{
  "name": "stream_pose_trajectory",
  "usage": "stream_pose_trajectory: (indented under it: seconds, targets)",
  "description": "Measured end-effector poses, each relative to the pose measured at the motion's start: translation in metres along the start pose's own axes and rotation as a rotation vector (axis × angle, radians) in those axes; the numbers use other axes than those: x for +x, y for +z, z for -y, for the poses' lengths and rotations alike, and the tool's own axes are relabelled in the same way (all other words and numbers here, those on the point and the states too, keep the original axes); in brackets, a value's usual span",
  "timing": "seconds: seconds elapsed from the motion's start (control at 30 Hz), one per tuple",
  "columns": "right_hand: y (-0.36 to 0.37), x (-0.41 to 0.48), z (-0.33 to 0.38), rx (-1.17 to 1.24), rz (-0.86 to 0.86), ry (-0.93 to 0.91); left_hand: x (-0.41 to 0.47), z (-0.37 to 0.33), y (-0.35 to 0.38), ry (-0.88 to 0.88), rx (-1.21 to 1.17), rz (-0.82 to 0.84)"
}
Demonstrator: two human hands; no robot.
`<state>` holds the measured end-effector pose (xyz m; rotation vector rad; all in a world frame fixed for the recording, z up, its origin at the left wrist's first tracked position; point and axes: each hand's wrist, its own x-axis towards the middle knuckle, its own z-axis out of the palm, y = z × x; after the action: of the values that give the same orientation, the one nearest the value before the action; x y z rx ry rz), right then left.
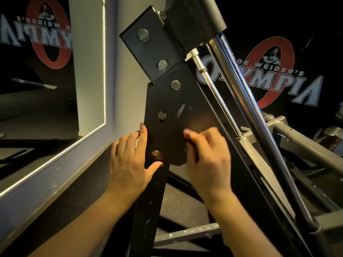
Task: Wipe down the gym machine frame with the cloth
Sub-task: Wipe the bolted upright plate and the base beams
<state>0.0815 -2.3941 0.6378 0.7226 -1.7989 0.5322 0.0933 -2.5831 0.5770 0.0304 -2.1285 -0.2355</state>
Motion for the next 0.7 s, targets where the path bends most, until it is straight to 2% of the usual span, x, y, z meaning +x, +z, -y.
stream_pose_trajectory:
  seconds: [0.07,0.13,0.27,0.33,0.53,0.6,0.7]
  targets:
    - [0.000,0.020,-0.001,0.011,-0.106,0.026,0.000,-0.001,-0.001,-0.009,-0.021,0.005]
    - [0.006,0.016,0.002,0.007,-0.116,0.016,0.000,-0.002,0.000,-0.009,-0.033,0.017]
    - [0.014,-0.031,0.008,-0.009,0.121,-0.070,-0.002,-0.002,0.001,-0.036,-0.087,0.016]
    - [0.003,-0.030,0.002,-0.042,0.183,-0.105,-0.002,-0.001,0.000,-0.065,-0.143,0.021]
    - [-0.012,0.025,-0.013,-0.080,-0.079,-0.036,-0.003,-0.010,0.001,-0.147,-0.233,0.039]
    - [0.000,0.002,-0.005,-0.066,-0.023,-0.045,-0.004,-0.010,0.001,-0.149,-0.227,0.039]
    - [0.008,-0.043,0.002,-0.067,0.190,-0.106,-0.003,-0.010,0.001,-0.136,-0.204,0.035]
